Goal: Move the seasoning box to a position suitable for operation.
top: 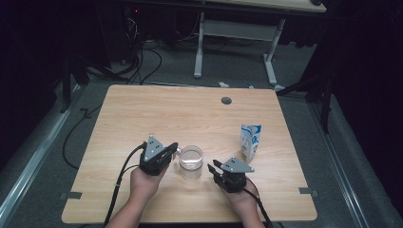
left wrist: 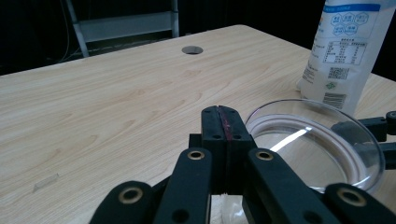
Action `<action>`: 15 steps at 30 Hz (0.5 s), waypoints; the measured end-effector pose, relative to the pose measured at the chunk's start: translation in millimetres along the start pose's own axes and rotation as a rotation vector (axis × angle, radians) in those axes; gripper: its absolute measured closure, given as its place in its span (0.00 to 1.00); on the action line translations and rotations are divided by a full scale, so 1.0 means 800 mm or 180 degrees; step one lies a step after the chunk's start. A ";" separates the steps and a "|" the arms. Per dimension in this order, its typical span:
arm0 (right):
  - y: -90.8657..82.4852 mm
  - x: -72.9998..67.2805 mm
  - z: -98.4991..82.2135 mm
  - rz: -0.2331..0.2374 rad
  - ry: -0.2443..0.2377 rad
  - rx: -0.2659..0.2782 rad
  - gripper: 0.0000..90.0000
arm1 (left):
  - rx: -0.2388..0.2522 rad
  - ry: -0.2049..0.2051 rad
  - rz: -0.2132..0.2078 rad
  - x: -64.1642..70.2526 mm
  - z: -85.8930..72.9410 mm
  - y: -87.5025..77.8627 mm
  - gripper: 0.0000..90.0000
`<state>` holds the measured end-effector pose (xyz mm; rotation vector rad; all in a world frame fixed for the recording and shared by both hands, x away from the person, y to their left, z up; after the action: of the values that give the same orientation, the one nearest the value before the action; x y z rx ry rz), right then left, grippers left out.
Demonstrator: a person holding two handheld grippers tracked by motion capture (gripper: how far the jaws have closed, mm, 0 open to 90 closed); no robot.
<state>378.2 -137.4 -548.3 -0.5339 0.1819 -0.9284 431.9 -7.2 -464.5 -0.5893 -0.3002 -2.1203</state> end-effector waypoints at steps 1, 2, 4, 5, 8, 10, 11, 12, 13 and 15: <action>0.000 0.000 0.000 -0.0004 0.0002 0.0002 0.78 | -0.0007 0.0020 0.0006 0.000 -0.001 0.001 1.00; 0.000 0.000 0.001 -0.0003 0.0000 0.0005 0.78 | 0.0004 0.0040 0.0018 0.000 -0.002 0.001 1.00; 0.000 0.000 0.001 0.0000 -0.0003 0.0014 0.78 | 0.0006 0.0072 0.0024 0.000 -0.003 0.002 1.00; -0.001 -0.001 0.001 -0.0002 0.0001 0.0014 0.78 | 0.0012 0.0082 0.0029 0.000 -0.004 0.003 1.00; -0.002 0.000 0.002 -0.0006 0.0002 0.0022 0.78 | 0.0008 0.0130 0.0031 0.000 -0.006 0.003 1.00; -0.002 -0.001 0.003 0.0006 0.0014 0.0036 0.79 | 0.0022 0.0134 0.0036 0.000 -0.006 0.003 1.00; -0.002 -0.001 0.003 0.0014 0.0014 0.0039 0.80 | 0.0033 0.0133 0.0033 0.000 -0.006 0.003 1.00; -0.002 -0.001 0.004 0.0012 0.0019 0.0046 0.81 | 0.0038 0.0134 0.0031 0.000 -0.006 0.003 1.00; -0.003 -0.001 0.004 0.0013 0.0019 0.0052 0.82 | 0.0038 0.0134 0.0031 0.000 -0.006 0.003 1.00; -0.003 -0.002 0.005 0.0013 0.0012 0.0061 0.83 | 0.0046 0.0138 0.0030 0.000 -0.006 0.002 1.00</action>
<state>376.9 -136.4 -544.0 -0.5139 0.1774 -0.9264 432.0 -10.5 -468.9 -0.5346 -0.2877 -2.1174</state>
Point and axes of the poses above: each handheld gripper's, and its own axes: y roughly forward along the jaws, z roughly out of its top, x roughly to its right, the point moved 9 cm from there along y, roughly forward along the jaws, and after that the axes turned 3 degrees about -y, right-handed, at the moved point
